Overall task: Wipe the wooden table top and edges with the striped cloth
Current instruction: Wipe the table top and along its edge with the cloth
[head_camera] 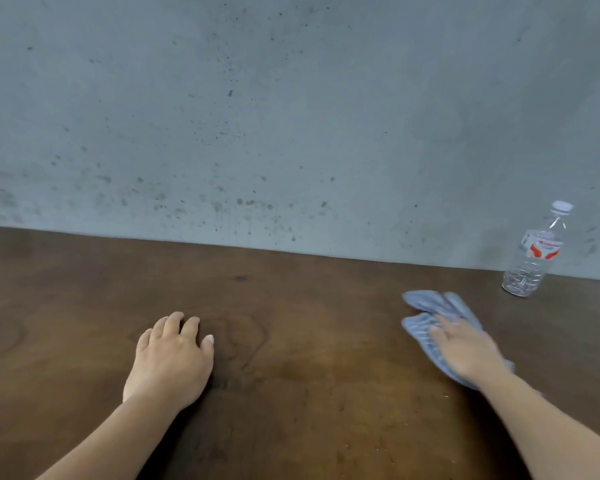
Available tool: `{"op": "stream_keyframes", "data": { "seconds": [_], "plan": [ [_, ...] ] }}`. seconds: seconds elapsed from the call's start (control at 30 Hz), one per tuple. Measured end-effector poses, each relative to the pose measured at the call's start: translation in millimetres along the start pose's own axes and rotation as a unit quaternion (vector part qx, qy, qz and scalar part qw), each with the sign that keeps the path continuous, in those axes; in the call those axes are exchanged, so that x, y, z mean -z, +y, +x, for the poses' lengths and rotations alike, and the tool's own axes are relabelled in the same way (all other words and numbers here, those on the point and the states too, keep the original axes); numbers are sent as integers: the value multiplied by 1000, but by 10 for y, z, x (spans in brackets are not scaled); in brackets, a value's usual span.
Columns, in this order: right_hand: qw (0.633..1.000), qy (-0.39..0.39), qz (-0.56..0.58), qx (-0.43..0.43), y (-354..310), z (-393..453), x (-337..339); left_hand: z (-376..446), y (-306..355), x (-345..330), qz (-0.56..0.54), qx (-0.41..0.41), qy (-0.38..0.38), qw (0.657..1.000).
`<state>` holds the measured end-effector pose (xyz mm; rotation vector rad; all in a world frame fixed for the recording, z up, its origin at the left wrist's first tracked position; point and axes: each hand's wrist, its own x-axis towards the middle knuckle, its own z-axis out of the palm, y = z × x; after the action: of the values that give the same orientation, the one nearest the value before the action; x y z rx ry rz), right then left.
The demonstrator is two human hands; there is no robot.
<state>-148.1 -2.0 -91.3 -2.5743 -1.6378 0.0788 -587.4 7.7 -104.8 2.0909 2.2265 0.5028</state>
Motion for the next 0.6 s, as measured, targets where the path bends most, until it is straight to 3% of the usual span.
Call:
{"op": "stream_keyframes", "data": {
  "seconds": [0.13, 0.2, 0.33, 0.4, 0.47, 0.6],
  "plan": [
    [981, 25, 34, -188, 80, -99, -5, 2, 7, -4, 3, -4, 0, 1000],
    [978, 36, 26, -203, -326, -204, 13, 7, 14, -5, 1, -4, -2, 1000],
    [995, 67, -53, 46, -1500, -494, -120, 19, 3, -4, 2, -12, -1, 1000],
    [983, 29, -25, 178, -2067, -717, -241, 25, -10, -3, -2, -13, -1, 1000],
    [968, -37, 16, 249, -2389, -910, -250, 28, -17, 6, -7, -10, -5, 1000],
    [955, -53, 21, 290, -2120, -883, -225, 29, -22, 12, -9, -7, -12, 1000]
  ]
}}
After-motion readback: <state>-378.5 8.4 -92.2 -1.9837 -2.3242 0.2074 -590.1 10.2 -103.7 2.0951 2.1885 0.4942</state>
